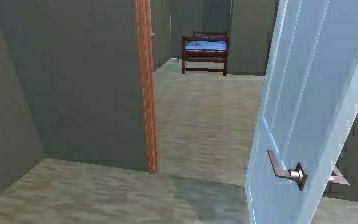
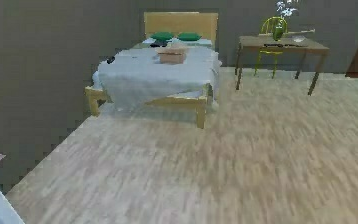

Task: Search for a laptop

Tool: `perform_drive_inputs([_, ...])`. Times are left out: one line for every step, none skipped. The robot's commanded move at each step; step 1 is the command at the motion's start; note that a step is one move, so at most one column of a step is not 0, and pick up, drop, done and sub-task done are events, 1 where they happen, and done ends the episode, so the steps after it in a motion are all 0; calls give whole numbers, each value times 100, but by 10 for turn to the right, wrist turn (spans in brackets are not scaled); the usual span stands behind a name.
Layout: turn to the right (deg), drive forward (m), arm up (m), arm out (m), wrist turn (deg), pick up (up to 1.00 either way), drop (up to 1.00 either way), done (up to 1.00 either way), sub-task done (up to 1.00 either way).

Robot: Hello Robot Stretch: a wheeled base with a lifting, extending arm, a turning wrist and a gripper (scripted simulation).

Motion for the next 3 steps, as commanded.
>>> perform_drive_inputs([0,50,0,0,0,0,0,0,0])
perform_drive_inputs([0,85,0,0,0,0,0,0,0])
perform_drive_inputs([0,100,0,0,0,0,0,0,0])
